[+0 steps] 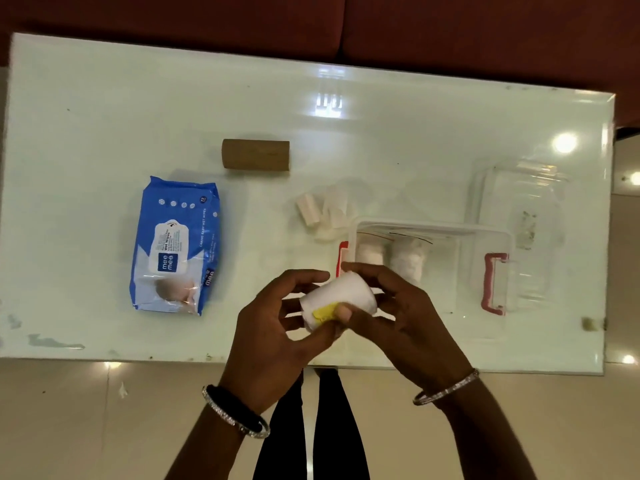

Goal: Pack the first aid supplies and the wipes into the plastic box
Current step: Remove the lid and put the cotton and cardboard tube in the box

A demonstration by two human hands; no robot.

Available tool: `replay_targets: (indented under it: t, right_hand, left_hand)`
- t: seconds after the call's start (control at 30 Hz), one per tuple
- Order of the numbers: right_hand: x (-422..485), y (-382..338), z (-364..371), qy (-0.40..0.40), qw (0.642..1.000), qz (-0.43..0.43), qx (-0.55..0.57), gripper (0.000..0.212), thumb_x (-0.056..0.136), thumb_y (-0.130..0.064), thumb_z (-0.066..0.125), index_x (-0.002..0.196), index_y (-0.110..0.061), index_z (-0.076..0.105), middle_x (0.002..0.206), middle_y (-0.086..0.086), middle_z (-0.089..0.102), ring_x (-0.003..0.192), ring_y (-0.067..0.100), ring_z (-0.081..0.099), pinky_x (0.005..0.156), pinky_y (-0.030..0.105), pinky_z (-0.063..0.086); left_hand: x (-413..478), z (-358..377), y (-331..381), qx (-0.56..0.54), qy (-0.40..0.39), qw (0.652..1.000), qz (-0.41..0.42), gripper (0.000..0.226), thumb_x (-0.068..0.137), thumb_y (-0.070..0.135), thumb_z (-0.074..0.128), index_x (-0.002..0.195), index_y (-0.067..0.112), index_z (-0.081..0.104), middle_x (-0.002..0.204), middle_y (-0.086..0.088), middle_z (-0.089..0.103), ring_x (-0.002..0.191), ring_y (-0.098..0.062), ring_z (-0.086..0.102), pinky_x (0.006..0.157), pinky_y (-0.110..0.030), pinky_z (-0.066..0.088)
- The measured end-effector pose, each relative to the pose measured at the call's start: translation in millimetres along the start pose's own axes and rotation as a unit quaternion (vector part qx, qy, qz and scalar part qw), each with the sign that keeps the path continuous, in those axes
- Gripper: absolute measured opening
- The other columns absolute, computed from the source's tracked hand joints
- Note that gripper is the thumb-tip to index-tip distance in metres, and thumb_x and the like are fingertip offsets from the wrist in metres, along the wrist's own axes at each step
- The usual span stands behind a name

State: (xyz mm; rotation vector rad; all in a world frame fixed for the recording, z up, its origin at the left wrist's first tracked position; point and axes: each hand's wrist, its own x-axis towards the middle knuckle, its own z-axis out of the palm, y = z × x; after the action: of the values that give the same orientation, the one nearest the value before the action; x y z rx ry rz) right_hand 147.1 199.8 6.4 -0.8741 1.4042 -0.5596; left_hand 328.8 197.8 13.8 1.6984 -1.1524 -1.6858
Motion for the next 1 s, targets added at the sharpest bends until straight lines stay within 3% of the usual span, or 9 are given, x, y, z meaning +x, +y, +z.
replay_targets:
  t: [0.1, 0.23, 0.37, 0.5, 0.57, 0.67, 0.8, 0.9, 1.0]
  right_hand:
    - [-11, 8, -17, -0.027, 0.999, 0.032, -0.006, 0.055, 0.062, -0.039, 0.088, 0.112, -0.033, 0.065, 0.111, -0.01, 0.07, 0.097, 0.013, 0.072, 0.073, 0.026, 0.06]
    - [-20, 20, -30, 0.039, 0.998, 0.055, 0.012, 0.052, 0.054, -0.04, 0.093, 0.099, -0.028, 0.068, 0.108, -0.005, 0.072, 0.088, 0.02, 0.076, 0.074, 0.038, 0.063]
    - [-20, 38, -50, 0.214, 0.967, 0.089, 0.109, 0.063, 0.052, -0.027, 0.096, 0.101, -0.007, 0.063, 0.113, 0.015, 0.066, 0.085, 0.027, 0.076, 0.074, 0.042, 0.062]
    - [-11, 48, -67, 0.357, 0.906, 0.131, 0.186, 0.075, 0.049, -0.04, 0.085, 0.11, -0.004, 0.062, 0.111, 0.018, 0.068, 0.094, 0.025, 0.071, 0.08, 0.034, 0.059]
    - [-3, 52, -72, 0.377, 0.891, 0.146, 0.207, 0.076, 0.053, -0.039, 0.085, 0.117, -0.004, 0.061, 0.111, 0.017, 0.069, 0.095, 0.024, 0.071, 0.079, 0.03, 0.059]
    - [18, 60, -77, 0.397, 0.876, 0.186, 0.2, 0.057, 0.071, -0.028, 0.084, 0.117, -0.001, 0.064, 0.107, 0.019, 0.071, 0.088, 0.025, 0.071, 0.071, 0.026, 0.059]
    - [46, 68, -72, 0.445, 0.851, 0.23, 0.156, 0.041, 0.077, -0.033, 0.081, 0.105, -0.005, 0.07, 0.092, 0.012, 0.07, 0.093, 0.032, 0.069, 0.092, 0.045, 0.056]
    - [58, 66, -64, 0.459, 0.832, 0.25, 0.185, 0.035, 0.077, -0.033, 0.081, 0.097, -0.008, 0.067, 0.09, 0.008, 0.064, 0.103, 0.033, 0.065, 0.097, 0.047, 0.053]
    - [64, 64, -62, 0.47, 0.827, 0.243, 0.189, 0.045, 0.074, -0.031, 0.084, 0.104, -0.004, 0.063, 0.081, 0.004, 0.06, 0.103, 0.035, 0.067, 0.096, 0.045, 0.054]
  left_hand:
    - [-3, 4, 0, -0.001, -0.037, 0.999, -0.006, 0.053, 0.063, 0.024, 0.087, 0.11, 0.027, 0.064, 0.106, 0.017, 0.068, 0.097, -0.009, 0.069, 0.074, -0.023, 0.059]
    - [1, 14, -1, 0.011, -0.069, 0.997, 0.02, 0.053, 0.066, 0.02, 0.086, 0.113, 0.031, 0.063, 0.111, 0.015, 0.068, 0.104, -0.006, 0.066, 0.08, -0.02, 0.057]
    - [13, 25, -5, 0.107, -0.002, 0.992, 0.068, 0.05, 0.073, 0.032, 0.08, 0.118, 0.038, 0.059, 0.117, 0.019, 0.06, 0.109, -0.001, 0.059, 0.079, -0.015, 0.055]
    - [23, 35, -11, 0.204, 0.03, 0.972, 0.109, 0.048, 0.079, 0.025, 0.075, 0.123, 0.033, 0.058, 0.12, 0.013, 0.053, 0.107, -0.004, 0.056, 0.08, -0.017, 0.053]
    - [26, 40, -15, 0.224, 0.028, 0.967, 0.117, 0.051, 0.08, 0.021, 0.074, 0.127, 0.033, 0.056, 0.124, 0.011, 0.051, 0.105, -0.005, 0.057, 0.081, -0.02, 0.054]
    - [29, 45, -21, 0.238, 0.036, 0.964, 0.114, 0.055, 0.081, 0.016, 0.074, 0.131, 0.031, 0.053, 0.125, 0.008, 0.052, 0.099, -0.005, 0.06, 0.079, -0.022, 0.057]
    - [31, 47, -25, 0.215, 0.047, 0.97, 0.101, 0.059, 0.082, 0.013, 0.073, 0.132, 0.034, 0.05, 0.118, 0.01, 0.057, 0.09, 0.0, 0.063, 0.07, -0.011, 0.054]
    - [31, 49, -25, 0.188, 0.052, 0.977, 0.09, 0.063, 0.08, 0.008, 0.074, 0.13, 0.036, 0.05, 0.113, 0.011, 0.058, 0.087, 0.003, 0.064, 0.066, -0.006, 0.051]
    - [32, 52, -24, 0.157, 0.057, 0.983, 0.074, 0.065, 0.079, 0.004, 0.074, 0.131, 0.036, 0.05, 0.113, 0.013, 0.058, 0.09, 0.005, 0.062, 0.063, -0.004, 0.049]
